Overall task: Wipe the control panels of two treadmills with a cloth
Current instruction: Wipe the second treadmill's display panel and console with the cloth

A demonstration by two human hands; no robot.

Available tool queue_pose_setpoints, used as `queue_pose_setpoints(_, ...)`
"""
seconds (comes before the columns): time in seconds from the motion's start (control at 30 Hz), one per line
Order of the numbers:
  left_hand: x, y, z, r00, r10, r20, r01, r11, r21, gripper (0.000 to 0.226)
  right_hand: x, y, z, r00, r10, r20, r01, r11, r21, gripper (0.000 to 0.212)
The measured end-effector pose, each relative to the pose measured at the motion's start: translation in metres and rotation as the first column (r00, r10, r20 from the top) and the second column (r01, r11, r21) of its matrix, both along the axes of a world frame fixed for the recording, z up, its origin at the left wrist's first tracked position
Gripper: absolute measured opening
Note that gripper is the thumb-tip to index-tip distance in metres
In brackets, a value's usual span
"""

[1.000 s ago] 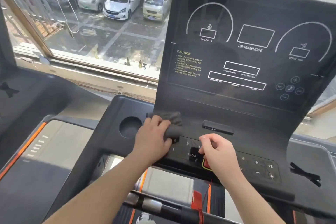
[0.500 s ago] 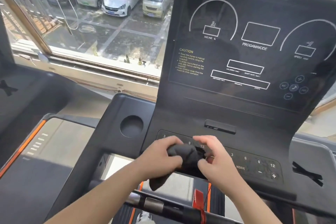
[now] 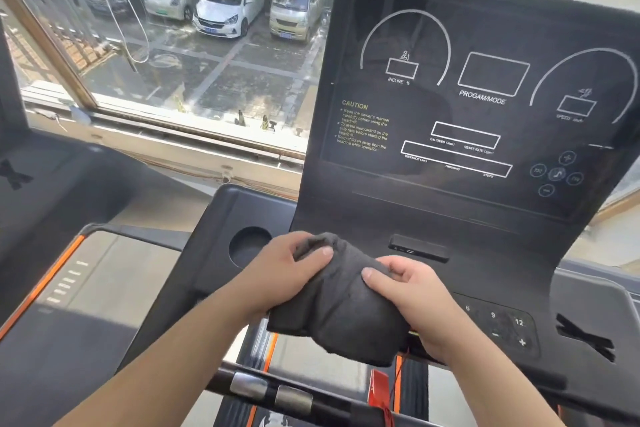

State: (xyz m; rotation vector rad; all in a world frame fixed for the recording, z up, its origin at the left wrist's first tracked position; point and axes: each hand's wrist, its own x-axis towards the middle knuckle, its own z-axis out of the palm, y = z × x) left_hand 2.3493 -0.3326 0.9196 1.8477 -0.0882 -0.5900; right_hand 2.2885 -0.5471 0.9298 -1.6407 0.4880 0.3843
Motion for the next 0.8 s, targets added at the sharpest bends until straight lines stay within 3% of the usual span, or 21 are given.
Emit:
queue_pose_setpoints(0.07,0.016,-0.002,-0.001,0.994,0.105,0.032,-0.105,0.994,-0.001,0.019,0.012,0.0,-0.002,0.991,-0.052,0.126,0.078,0.973,-0.217,0.01)
queue_pose_setpoints(0.1,0.025,-0.001,-0.005,0.984,0.162,0.072,-0.165,0.986,0.039,0.021,0.018,0.001,-0.006,0.976,-0.032,0.217,0.116,0.914,-0.388,0.016)
queue_pose_setpoints(0.17,0.039,0.004,-0.019,0.957,0.212,0.199,-0.249,0.95,0.186,0.025,0.023,0.01,-0.016,0.919,0.126,0.374,0.171,0.727,-0.665,0.03)
queue_pose_setpoints(0.23,0.042,0.016,-0.039,0.939,0.163,0.304,-0.266,0.903,0.338,0.027,0.023,0.024,-0.029,0.849,0.328,0.414,0.149,0.602,-0.784,0.038)
queue_pose_setpoints(0.37,0.033,0.047,-0.083,0.918,0.008,0.395,-0.235,0.815,0.529,0.02,0.02,0.055,-0.057,0.827,0.542,0.153,-0.171,0.501,-0.848,0.058)
queue_pose_setpoints(0.5,0.025,0.068,-0.116,0.802,-0.141,0.581,-0.24,0.814,0.529,0.018,0.023,0.07,-0.076,0.824,0.566,-0.018,-0.239,0.32,-0.917,0.068)
queue_pose_setpoints(0.67,0.025,0.066,-0.12,0.756,-0.152,0.636,-0.274,0.81,0.519,0.016,0.048,0.078,-0.078,0.81,0.583,-0.062,-0.285,0.299,-0.911,0.069)
queue_pose_setpoints(0.8,0.024,0.07,-0.119,0.754,-0.149,0.64,-0.261,0.826,0.5,0.012,0.08,0.089,-0.068,0.855,0.511,0.089,-0.082,0.302,-0.95,0.067)
